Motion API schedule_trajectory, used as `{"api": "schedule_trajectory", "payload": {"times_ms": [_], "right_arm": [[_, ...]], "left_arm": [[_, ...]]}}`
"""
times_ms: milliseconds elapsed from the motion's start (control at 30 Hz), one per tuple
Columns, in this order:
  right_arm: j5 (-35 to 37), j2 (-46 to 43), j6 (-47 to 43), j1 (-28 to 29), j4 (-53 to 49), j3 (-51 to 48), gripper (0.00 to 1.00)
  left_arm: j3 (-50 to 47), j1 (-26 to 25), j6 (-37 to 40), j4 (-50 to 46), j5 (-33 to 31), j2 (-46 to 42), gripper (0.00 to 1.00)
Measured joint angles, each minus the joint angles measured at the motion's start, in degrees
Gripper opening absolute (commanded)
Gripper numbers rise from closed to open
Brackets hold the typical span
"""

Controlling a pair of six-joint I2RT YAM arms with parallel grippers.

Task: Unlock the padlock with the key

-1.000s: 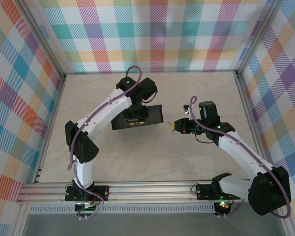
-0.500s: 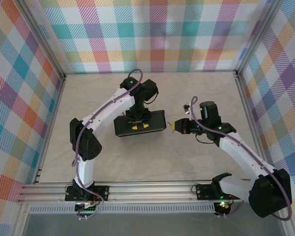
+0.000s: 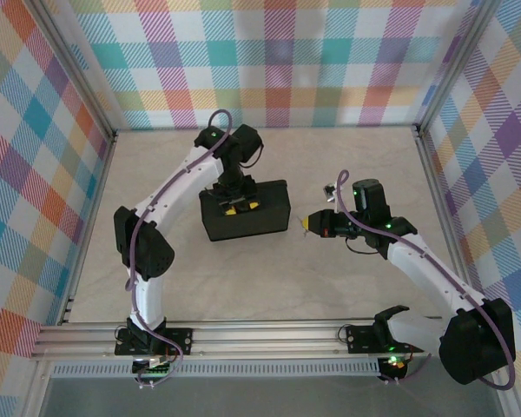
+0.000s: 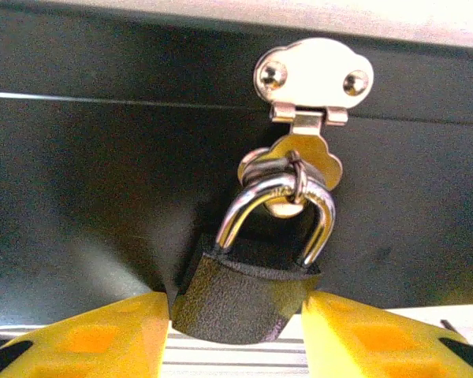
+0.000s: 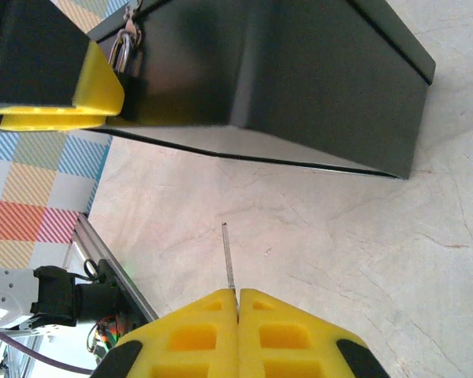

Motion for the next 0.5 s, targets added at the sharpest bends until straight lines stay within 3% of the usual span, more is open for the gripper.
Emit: {"api": "schedule_trajectory", "payload": {"times_ms": [500], "right_arm": [[1.0,0.0,1.1,2.0,-2.2,1.3,0.00]], "left_arm": [[-1.0,2.2,4.6,7.3,7.1,-3.3,0.56]]}}
